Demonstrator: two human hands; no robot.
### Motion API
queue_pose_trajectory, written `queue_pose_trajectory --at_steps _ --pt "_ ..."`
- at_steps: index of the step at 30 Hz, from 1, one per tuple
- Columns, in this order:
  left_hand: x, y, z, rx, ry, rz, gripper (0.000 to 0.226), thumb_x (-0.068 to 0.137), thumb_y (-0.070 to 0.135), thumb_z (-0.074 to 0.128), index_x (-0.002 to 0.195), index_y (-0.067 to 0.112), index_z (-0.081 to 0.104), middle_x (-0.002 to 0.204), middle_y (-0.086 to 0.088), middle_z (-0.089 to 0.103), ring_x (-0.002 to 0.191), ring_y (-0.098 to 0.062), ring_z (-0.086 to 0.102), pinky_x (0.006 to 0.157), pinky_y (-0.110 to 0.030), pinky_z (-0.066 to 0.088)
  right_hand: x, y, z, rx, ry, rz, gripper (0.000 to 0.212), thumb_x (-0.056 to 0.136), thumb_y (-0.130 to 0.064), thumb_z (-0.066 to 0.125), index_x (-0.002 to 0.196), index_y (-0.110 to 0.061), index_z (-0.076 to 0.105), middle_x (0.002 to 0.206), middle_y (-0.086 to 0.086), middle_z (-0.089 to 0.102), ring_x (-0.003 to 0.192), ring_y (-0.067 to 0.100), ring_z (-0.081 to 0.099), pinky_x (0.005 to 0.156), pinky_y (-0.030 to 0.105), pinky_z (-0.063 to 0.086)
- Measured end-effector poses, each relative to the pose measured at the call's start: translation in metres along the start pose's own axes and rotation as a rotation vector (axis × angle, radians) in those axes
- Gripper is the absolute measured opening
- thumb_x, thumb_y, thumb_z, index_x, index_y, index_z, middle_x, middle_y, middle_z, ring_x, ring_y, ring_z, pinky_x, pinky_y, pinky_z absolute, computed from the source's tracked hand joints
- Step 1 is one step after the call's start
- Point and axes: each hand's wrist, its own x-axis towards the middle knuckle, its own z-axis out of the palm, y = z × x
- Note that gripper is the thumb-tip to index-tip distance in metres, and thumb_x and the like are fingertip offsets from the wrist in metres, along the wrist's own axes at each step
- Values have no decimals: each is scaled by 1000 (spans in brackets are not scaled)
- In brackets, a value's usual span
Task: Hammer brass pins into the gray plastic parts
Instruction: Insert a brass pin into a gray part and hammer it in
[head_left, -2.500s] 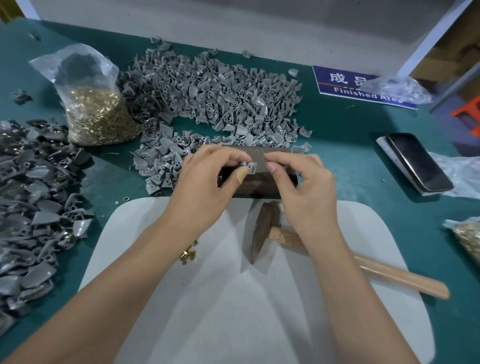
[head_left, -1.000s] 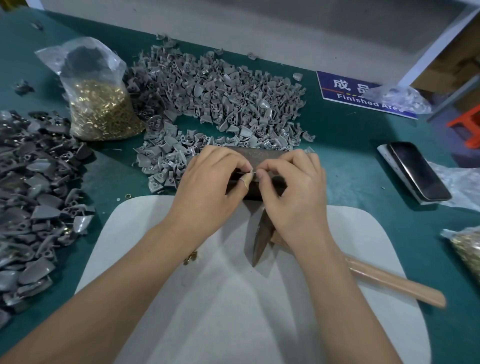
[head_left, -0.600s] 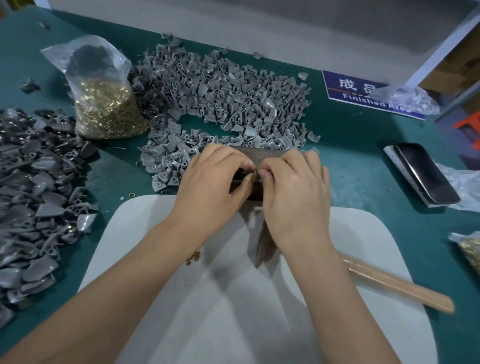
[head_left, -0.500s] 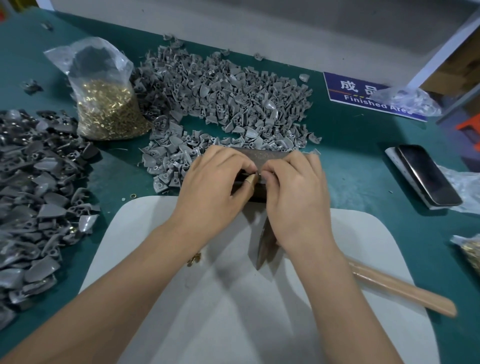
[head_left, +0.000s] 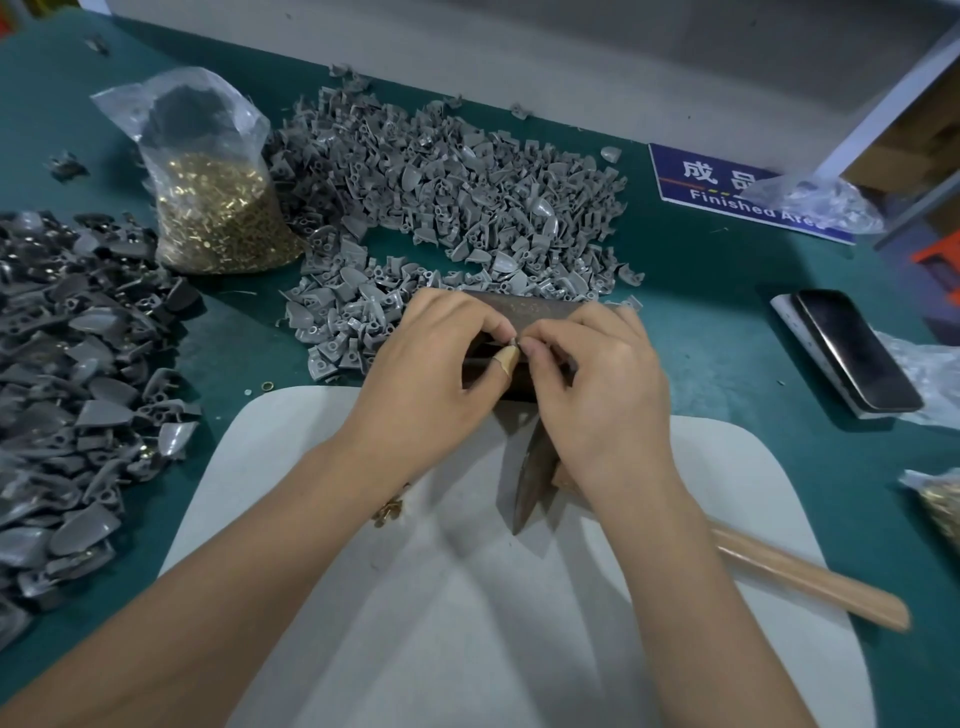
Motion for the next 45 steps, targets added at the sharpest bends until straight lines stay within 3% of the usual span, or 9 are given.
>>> queue_pose_trajectory --at_steps 9,17,21,24,29,31,38,42,45 --pt "0 -1 -1 41 -2 6 9 96 30 65 102 24 67 102 16 60 108 -10 48 92 -32 43 3 8 0 158 -68 90 15 94 -19 68 84 -25 78 76 -10 57 87 22 52 75 39 46" --pt "1 0 -2 38 7 17 8 95 32 66 99 26 69 99 17 62 104 -14 52 93 -43 47 1 3 0 -26 -60 110 14 96 -30 63 87 -32 74 77 -11 58 89 23 52 70 38 45" --pt "1 0 -3 46 7 18 7 94 34 66 98 29 69 98 19 62 105 -13 52 93 -45 47 -10 6 -2 120 4 100 11 97 -26 68 101 -30 78 85 -9 64 92 23 55 81 45 48" --pt "0 -1 -3 55 10 5 5 94 34 67 97 30 69 98 20 61 105 -11 52 94 -45 46 -28 16 -17 157 92 85 11 99 -28 64 100 -22 74 91 -8 63 91 19 54 83 34 45" --pt "-1 1 -4 75 7 -15 3 94 36 68 95 34 69 97 22 61 104 -8 50 93 -34 38 -92 39 -57 -91 -195 118 26 90 -54 64 104 -34 73 96 -16 60 90 11 54 77 38 47" --pt "1 3 -4 98 10 -25 2 94 37 67 95 36 68 98 23 62 105 -7 49 92 -28 30 -110 45 -62 -168 -225 49 26 91 -50 68 109 -31 74 98 -12 60 90 19 59 75 42 47" --pt "0 1 -9 151 68 -23 1 92 33 71 92 33 71 96 19 66 104 -11 54 90 -30 30 -86 44 -79 -217 -141 -10 20 90 -34 70 106 -31 57 100 -14 57 72 22 66 55 35 45" --pt "2 -2 -10 152 74 -39 3 91 36 71 90 35 72 95 18 67 103 -10 53 88 -29 28 -40 40 -88 -115 43 28 26 92 -35 64 110 -35 45 81 -18 64 68 30 68 62 42 51" --pt "3 -4 -10 139 67 -43 6 92 40 69 89 36 73 94 18 67 102 -9 52 87 -29 27 -9 36 -83 -42 2 70 30 94 -56 53 119 -40 53 87 -15 71 82 25 69 74 46 55"
